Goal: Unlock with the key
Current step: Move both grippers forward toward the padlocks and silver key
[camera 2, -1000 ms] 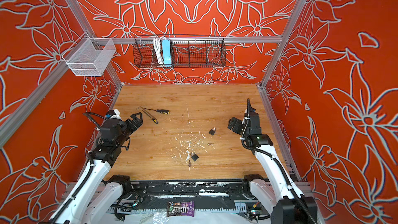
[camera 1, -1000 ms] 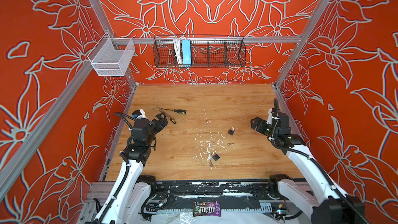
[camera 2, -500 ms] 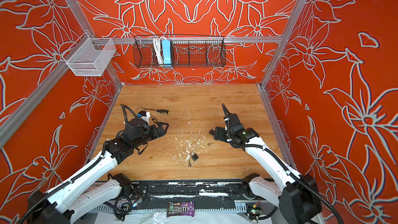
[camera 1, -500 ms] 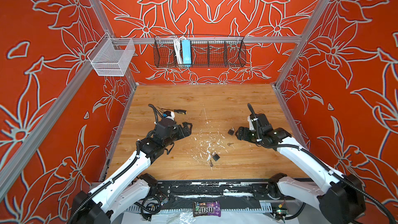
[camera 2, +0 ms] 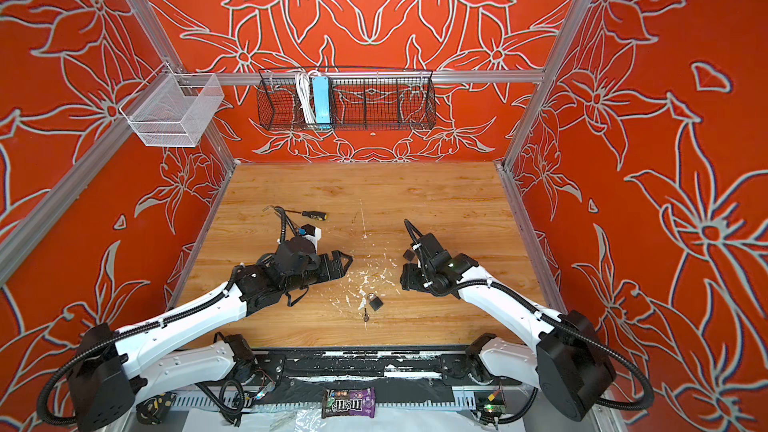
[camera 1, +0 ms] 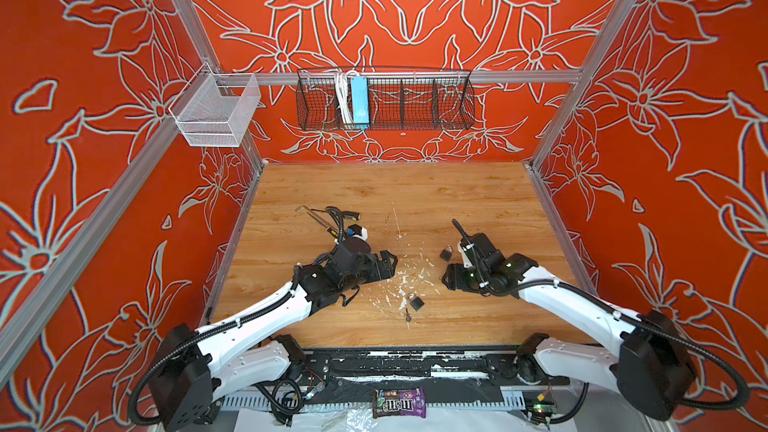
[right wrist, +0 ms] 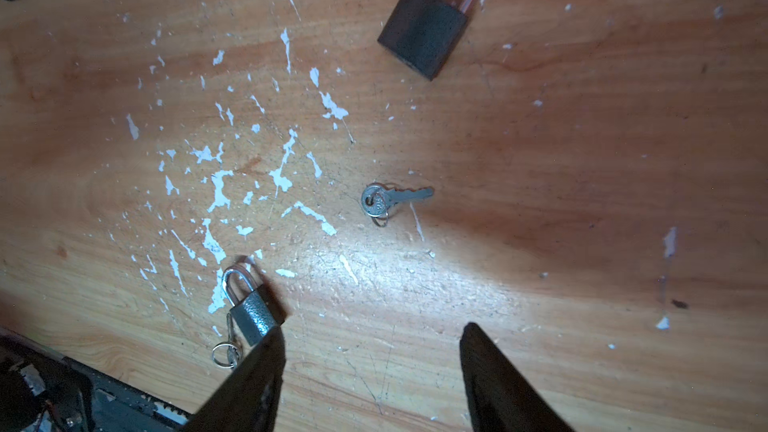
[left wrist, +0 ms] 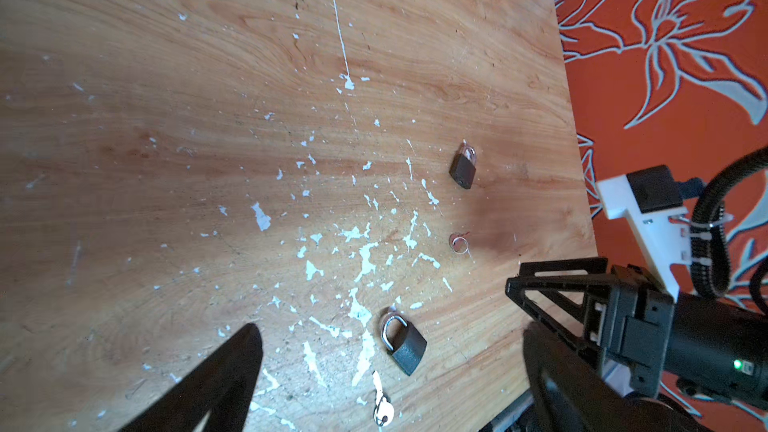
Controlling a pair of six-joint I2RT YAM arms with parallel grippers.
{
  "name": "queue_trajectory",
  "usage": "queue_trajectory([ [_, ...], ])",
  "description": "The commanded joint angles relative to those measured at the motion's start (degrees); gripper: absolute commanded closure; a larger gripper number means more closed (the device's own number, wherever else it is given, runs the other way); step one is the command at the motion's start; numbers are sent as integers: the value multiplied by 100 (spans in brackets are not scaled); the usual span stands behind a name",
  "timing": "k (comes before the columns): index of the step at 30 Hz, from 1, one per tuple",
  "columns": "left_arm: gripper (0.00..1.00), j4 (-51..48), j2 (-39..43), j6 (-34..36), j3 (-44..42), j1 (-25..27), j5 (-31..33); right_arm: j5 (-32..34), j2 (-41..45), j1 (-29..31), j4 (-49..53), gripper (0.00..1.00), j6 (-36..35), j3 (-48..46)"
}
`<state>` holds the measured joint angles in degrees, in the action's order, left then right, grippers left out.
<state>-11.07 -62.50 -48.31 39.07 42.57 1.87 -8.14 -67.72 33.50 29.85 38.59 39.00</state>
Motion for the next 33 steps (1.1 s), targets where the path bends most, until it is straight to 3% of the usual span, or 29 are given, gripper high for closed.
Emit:
queue_trajectory([
  [1, 3, 233, -219, -188, 181, 116, 103, -106, -144, 52, -307, 35, -139, -77],
  [13, 3, 560, -691, -266, 268, 287, 296, -144, -858, 57, -625, 40, -542, 98],
  [33, 3, 560, -983, -438, 435, 296, 271, -155, -1652, 78, -807, 69, -877, 399],
])
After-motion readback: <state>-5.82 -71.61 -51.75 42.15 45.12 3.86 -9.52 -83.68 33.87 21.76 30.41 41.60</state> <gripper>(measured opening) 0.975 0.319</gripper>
